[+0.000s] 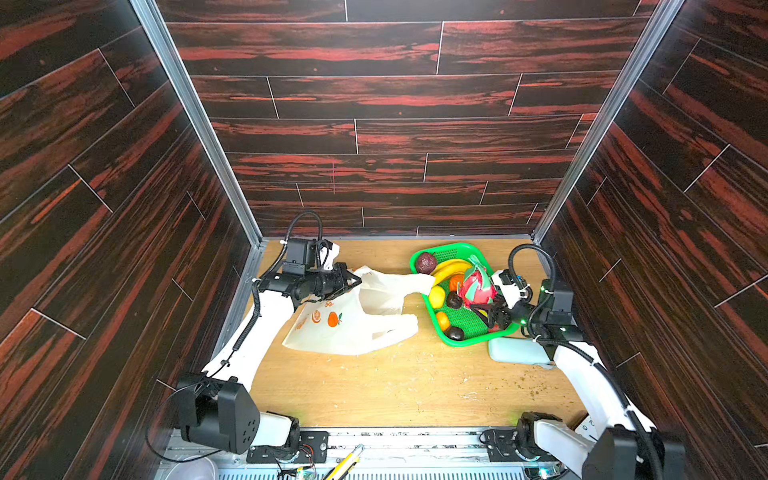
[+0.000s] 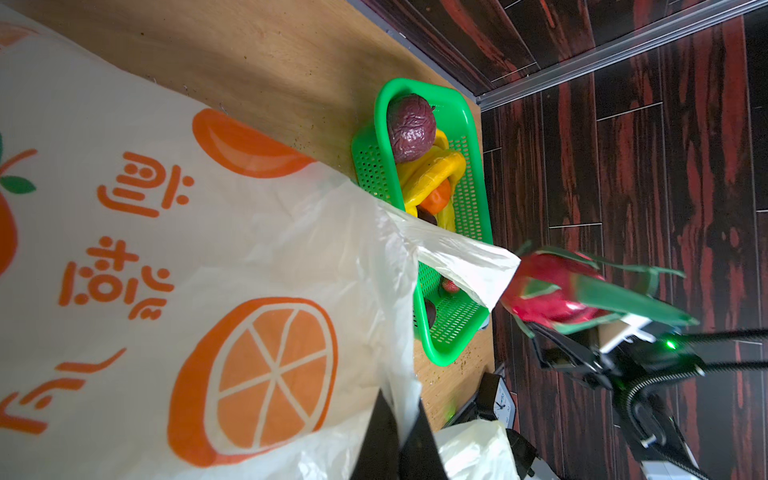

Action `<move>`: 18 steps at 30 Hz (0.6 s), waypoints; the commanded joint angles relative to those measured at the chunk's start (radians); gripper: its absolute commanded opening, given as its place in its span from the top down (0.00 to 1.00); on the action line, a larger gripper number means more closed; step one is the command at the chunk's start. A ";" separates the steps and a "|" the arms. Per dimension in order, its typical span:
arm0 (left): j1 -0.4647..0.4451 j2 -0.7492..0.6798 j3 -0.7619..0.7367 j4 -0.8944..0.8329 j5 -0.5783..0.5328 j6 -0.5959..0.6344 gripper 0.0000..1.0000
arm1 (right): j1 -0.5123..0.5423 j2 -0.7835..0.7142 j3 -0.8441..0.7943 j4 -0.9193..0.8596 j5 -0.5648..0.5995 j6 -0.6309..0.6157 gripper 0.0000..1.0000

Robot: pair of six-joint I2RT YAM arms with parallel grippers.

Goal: Place the fake fruits into the plastic bag and tie a complex knot
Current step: 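Lift the pink dragon fruit out of the basket with the right gripper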

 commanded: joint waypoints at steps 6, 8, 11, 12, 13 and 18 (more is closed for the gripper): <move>-0.019 0.006 0.028 0.027 0.032 -0.019 1.00 | 0.029 -0.105 0.014 0.107 -0.157 0.148 0.53; -0.030 0.010 0.036 0.028 0.035 -0.023 1.00 | 0.060 -0.110 0.015 0.131 -0.158 0.176 0.53; -0.042 0.012 0.049 0.030 0.031 -0.028 1.00 | 0.135 -0.105 0.020 0.176 -0.141 0.206 0.53; -0.046 0.013 0.053 0.029 0.029 -0.028 1.00 | 0.166 -0.100 0.023 0.193 -0.129 0.212 0.53; -0.049 0.012 0.056 0.029 0.028 -0.027 1.00 | 0.197 -0.091 0.023 0.219 -0.118 0.223 0.53; -0.067 0.015 0.070 0.029 0.036 -0.030 1.00 | 0.351 0.009 0.060 0.310 -0.055 0.239 0.54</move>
